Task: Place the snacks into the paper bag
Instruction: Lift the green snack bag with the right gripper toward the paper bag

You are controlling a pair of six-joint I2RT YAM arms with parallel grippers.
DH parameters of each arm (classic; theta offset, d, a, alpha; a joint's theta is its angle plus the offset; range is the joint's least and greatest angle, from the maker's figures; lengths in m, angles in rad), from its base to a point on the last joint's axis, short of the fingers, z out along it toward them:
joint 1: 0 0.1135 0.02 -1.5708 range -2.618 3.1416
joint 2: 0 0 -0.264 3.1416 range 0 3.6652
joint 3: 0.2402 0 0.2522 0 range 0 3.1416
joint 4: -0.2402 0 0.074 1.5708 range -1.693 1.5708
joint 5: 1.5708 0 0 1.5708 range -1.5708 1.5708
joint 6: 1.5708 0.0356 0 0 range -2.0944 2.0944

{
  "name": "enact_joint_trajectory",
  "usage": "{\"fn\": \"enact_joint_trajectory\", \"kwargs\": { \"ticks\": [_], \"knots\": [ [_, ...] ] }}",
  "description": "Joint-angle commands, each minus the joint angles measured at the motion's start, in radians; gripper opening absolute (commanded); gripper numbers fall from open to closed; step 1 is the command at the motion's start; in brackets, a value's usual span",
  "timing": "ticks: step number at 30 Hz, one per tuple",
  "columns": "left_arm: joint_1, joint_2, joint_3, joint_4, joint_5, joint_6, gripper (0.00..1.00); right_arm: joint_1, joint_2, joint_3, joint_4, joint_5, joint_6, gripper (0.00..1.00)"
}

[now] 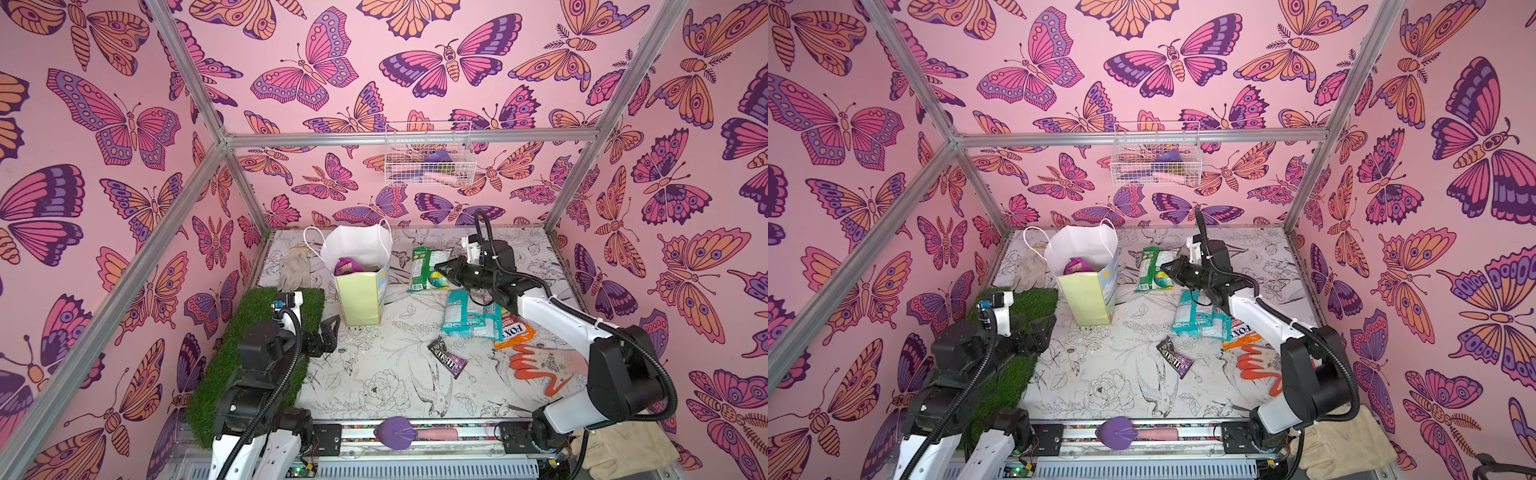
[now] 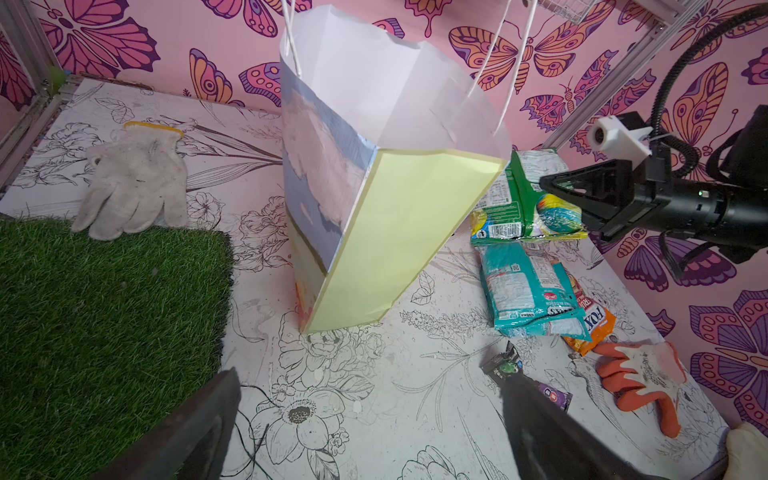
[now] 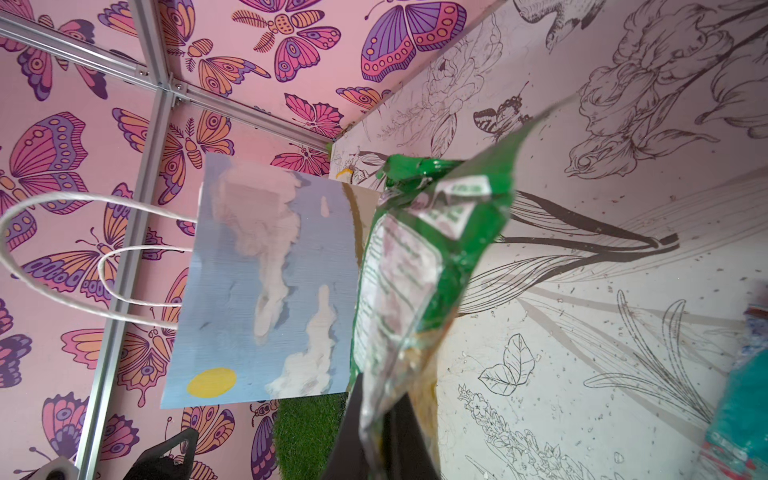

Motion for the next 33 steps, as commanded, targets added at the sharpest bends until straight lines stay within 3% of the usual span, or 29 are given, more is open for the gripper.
{"fn": "enact_joint_trajectory", "kwargs": {
  "ticks": [1,33],
  "knots": [
    [-0.006,-0.007,-0.014,-0.016,-0.006,0.010,1.00,0.011,-0.051,0.029,0.005,0.019,-0.026,0.00],
    [-0.005,-0.005,-0.014,-0.016,-0.004,0.009,1.00,0.067,-0.220,0.080,-0.054,0.059,-0.095,0.00]
  ]
}}
